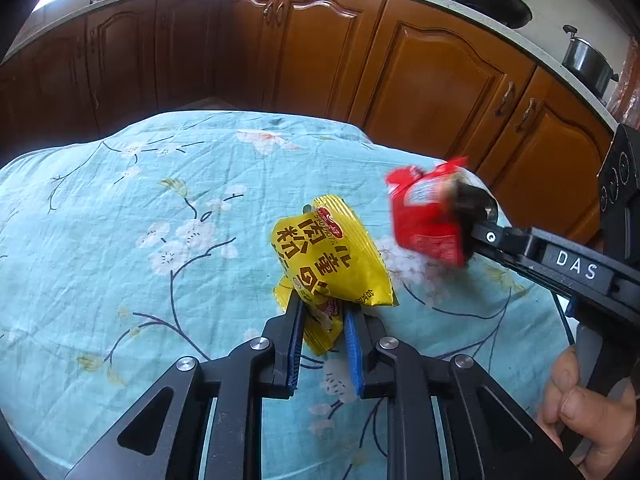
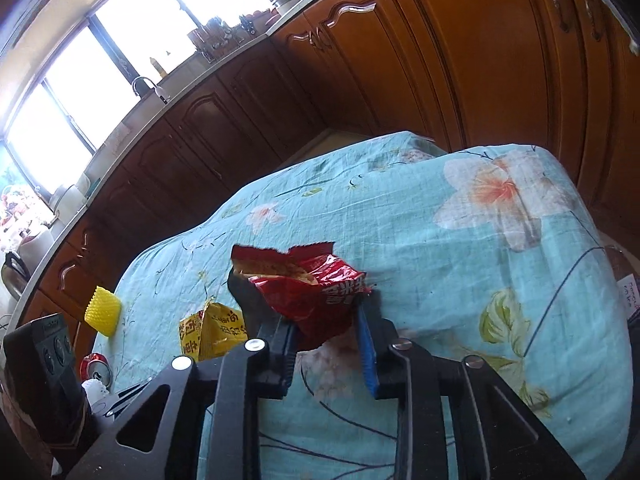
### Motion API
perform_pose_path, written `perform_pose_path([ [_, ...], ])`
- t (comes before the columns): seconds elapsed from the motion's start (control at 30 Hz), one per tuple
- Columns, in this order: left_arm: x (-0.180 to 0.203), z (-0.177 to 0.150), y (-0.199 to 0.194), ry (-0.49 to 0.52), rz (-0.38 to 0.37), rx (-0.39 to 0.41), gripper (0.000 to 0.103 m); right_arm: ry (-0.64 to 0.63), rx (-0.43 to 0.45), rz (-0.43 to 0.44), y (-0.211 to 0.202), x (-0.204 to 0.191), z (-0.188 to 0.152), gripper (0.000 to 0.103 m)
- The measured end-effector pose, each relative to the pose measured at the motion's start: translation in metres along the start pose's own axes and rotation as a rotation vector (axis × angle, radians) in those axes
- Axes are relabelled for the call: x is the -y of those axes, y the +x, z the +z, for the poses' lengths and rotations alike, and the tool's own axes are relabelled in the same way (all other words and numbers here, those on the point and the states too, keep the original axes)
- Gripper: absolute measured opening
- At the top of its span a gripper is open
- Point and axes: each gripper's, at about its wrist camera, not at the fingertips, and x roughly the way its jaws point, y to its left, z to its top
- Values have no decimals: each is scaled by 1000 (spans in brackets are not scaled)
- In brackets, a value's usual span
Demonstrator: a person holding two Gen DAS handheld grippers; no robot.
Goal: Collect trash
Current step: 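Grasp the yellow snack bag with the left tool while the right tool grasps the red wrapper, then carry the yellow bag and red wrapper over the black bin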
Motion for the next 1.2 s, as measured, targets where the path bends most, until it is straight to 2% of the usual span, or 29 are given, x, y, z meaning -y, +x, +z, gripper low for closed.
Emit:
perform_pose_path([
  [0.03,1,-1,-2,2,-9,1,16,0,3,-4,-6,1,-2,1],
  [0.33,24,-23,-31,23,-100,0,13,6,57,-7,-70,12,-34,1],
  [0.67,75,-51,-60,117,-205,-16,13,52,115,-55,-138,37,-76,1],
  [0.97,119,-70,-74,189,-262,-42,13,126,187,-108,-198,71,-100,1],
  [1.2,147,-77,-79,229,-298,-59,13,175,223,-164,-227,96,-119,1],
])
